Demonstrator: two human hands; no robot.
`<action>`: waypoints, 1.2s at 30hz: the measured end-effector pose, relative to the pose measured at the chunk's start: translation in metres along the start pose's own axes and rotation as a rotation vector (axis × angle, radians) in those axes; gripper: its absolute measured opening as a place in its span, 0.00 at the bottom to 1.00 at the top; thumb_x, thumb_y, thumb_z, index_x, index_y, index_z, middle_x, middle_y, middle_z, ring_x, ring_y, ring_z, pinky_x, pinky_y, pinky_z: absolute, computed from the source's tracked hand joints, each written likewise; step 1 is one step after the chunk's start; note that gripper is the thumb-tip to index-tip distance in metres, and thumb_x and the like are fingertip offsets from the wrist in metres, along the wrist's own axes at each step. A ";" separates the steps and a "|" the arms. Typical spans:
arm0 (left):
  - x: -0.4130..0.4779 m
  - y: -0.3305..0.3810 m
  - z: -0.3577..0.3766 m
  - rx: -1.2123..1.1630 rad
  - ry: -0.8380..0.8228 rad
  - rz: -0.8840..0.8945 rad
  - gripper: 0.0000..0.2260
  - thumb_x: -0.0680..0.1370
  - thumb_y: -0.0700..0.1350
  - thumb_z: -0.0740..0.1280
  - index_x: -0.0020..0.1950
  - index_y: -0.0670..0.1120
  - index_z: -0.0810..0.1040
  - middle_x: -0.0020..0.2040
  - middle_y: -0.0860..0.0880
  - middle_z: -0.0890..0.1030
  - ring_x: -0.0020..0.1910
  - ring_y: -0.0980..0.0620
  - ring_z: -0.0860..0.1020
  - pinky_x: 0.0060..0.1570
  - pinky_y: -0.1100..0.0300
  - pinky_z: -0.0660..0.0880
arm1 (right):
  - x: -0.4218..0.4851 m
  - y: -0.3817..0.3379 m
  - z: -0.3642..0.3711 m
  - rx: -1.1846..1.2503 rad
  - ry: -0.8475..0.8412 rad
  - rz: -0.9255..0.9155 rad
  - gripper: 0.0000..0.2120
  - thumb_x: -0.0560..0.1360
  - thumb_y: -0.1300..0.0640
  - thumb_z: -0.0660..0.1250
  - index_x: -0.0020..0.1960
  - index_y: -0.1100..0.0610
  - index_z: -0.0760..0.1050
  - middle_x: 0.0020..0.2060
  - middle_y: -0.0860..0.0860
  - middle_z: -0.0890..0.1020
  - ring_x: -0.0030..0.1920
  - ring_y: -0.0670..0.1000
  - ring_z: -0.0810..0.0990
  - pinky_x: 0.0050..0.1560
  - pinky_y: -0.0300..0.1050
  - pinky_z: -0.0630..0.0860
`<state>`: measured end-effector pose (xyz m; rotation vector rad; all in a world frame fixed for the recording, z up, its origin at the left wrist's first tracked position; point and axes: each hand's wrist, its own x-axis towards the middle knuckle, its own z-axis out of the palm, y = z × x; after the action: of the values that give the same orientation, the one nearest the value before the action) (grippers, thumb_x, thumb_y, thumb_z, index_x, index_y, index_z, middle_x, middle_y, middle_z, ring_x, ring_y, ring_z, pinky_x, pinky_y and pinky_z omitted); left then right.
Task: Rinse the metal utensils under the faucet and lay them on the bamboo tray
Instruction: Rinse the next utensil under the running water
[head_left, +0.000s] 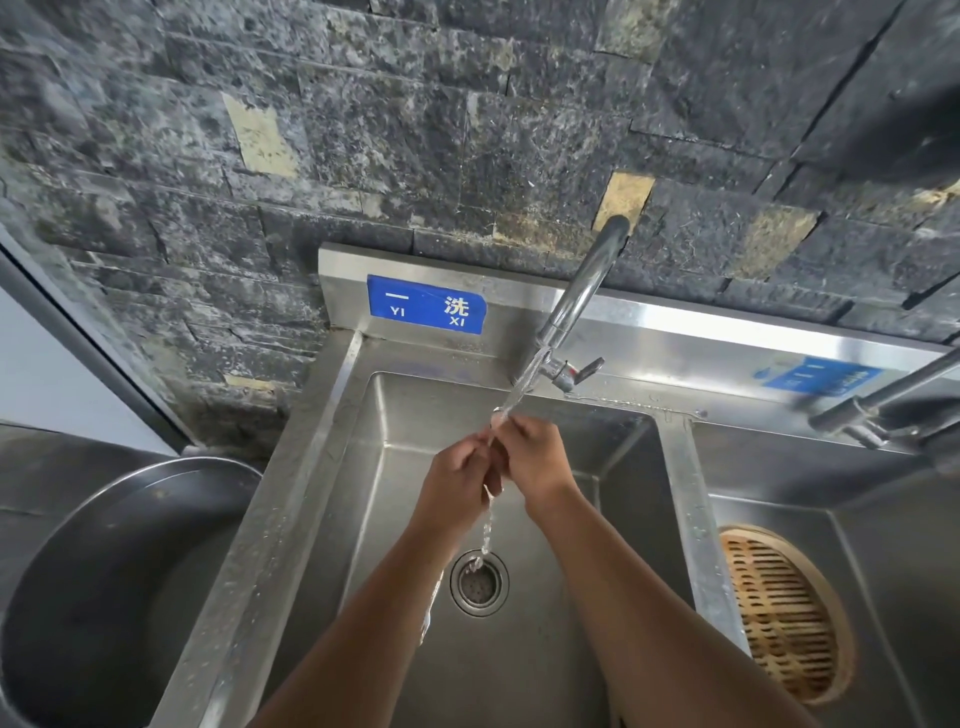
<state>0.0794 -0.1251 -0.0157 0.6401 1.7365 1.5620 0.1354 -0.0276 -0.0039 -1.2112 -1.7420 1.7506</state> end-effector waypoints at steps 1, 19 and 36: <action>0.000 0.002 0.001 -0.009 -0.003 -0.010 0.16 0.84 0.38 0.55 0.40 0.40 0.77 0.27 0.48 0.75 0.21 0.57 0.69 0.22 0.67 0.64 | 0.001 -0.003 0.000 -0.009 0.012 0.001 0.17 0.77 0.60 0.63 0.32 0.63 0.78 0.23 0.61 0.74 0.22 0.56 0.73 0.25 0.45 0.70; 0.004 0.003 0.005 0.075 0.048 -0.015 0.15 0.82 0.42 0.58 0.41 0.36 0.76 0.25 0.53 0.73 0.24 0.54 0.68 0.26 0.62 0.64 | -0.002 -0.031 -0.014 0.121 -0.039 0.043 0.09 0.79 0.69 0.60 0.42 0.62 0.75 0.37 0.58 0.86 0.33 0.54 0.84 0.35 0.47 0.84; -0.002 0.006 -0.008 -0.059 -0.075 -0.012 0.13 0.85 0.39 0.54 0.42 0.41 0.70 0.25 0.56 0.64 0.22 0.58 0.59 0.21 0.68 0.58 | 0.022 -0.086 -0.022 0.062 0.045 -0.107 0.06 0.81 0.65 0.60 0.48 0.64 0.75 0.34 0.58 0.83 0.30 0.49 0.84 0.29 0.41 0.79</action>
<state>0.0738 -0.1314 -0.0088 0.6497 1.6306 1.5550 0.1154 0.0159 0.0735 -1.1022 -1.6818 1.6899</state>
